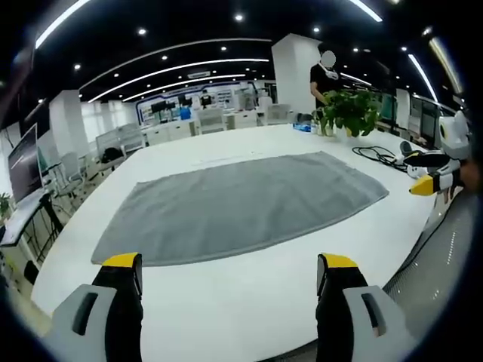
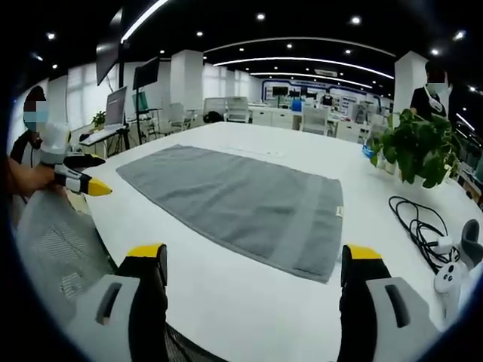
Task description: Fold the towel on the table until its edges align and the towel forms a compact rectangular stack.
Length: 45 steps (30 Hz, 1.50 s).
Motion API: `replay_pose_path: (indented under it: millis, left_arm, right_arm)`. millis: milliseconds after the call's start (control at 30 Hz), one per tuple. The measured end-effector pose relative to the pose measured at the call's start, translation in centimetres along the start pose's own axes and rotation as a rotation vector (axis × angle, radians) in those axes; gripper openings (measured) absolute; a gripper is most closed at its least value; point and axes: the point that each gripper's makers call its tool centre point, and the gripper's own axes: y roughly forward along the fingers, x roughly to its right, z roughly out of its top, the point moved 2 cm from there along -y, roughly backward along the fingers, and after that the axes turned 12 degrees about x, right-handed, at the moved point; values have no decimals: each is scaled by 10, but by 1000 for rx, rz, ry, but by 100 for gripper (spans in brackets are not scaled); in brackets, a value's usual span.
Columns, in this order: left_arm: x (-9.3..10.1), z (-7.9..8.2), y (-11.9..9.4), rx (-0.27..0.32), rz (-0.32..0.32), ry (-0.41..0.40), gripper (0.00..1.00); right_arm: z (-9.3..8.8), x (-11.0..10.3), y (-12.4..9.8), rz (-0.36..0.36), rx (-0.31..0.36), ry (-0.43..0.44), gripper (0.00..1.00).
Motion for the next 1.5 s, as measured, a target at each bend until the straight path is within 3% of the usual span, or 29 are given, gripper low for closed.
replay_pose_path:
  millis: [433,1133,1500]
  left_arm:
    - [1,2,-2,1,7,3,98]
    - [-2,-1,0,-14,17,10,99]
    - [-3,-3,0,-22,20,19,98]
  right_arm:
    - [0,1,-1,-5,-3,5,96]
    - [-4,-5,2,45,-15,18,96]
    - [0,-3,2,38,10,38,95]
